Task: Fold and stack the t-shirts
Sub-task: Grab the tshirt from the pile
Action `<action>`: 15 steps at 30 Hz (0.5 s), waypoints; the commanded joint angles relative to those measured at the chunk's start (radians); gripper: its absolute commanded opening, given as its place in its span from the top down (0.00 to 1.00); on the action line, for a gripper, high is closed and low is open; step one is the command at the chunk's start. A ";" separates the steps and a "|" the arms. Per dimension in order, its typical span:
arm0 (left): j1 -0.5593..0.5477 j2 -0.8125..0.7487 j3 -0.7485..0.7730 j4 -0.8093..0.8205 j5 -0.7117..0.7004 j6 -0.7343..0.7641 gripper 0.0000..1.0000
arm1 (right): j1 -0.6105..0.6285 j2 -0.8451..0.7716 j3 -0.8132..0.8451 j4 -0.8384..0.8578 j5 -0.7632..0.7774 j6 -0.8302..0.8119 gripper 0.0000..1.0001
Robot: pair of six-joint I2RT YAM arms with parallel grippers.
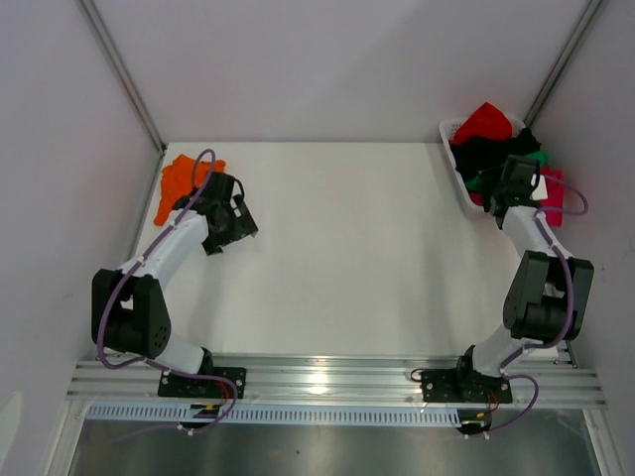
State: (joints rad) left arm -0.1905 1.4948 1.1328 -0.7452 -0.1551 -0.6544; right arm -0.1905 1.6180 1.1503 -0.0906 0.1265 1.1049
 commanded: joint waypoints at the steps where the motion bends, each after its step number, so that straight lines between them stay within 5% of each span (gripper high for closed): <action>1: -0.007 0.005 -0.002 0.014 -0.018 -0.007 0.09 | -0.017 0.058 0.068 0.048 -0.028 -0.039 0.38; 15: -0.007 0.005 -0.008 0.001 -0.058 -0.001 0.09 | -0.021 0.172 0.161 0.035 0.010 -0.088 0.42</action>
State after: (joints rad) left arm -0.1909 1.5036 1.1313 -0.7464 -0.1837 -0.6544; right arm -0.2035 1.7676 1.2541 -0.0719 0.1188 1.0508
